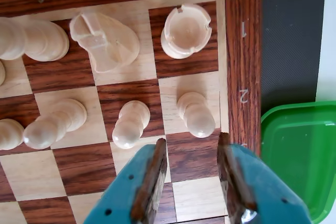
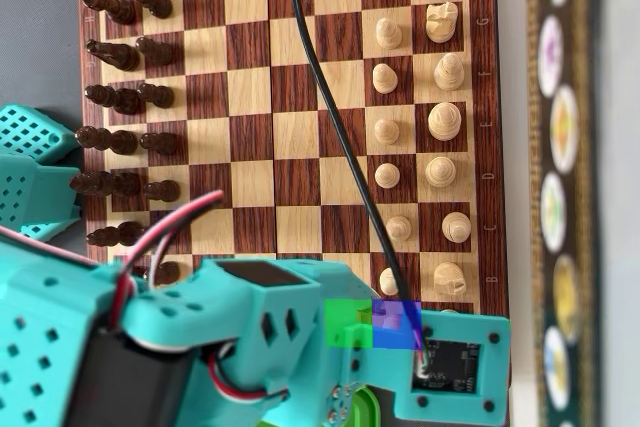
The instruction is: Play chess
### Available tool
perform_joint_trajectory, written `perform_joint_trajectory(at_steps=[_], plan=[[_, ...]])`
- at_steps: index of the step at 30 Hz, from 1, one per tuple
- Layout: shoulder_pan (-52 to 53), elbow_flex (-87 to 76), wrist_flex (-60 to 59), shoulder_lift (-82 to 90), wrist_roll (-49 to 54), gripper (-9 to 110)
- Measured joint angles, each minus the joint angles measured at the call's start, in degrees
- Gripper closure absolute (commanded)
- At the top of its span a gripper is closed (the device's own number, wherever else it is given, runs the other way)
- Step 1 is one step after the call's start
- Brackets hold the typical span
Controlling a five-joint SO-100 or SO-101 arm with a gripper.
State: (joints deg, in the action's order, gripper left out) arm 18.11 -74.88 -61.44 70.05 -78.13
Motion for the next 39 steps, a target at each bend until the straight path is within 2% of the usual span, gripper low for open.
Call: perform_joint_trajectory(at_steps=[39], plan=[[1.76,8.88,-2.20,-9.67,0.35,87]])
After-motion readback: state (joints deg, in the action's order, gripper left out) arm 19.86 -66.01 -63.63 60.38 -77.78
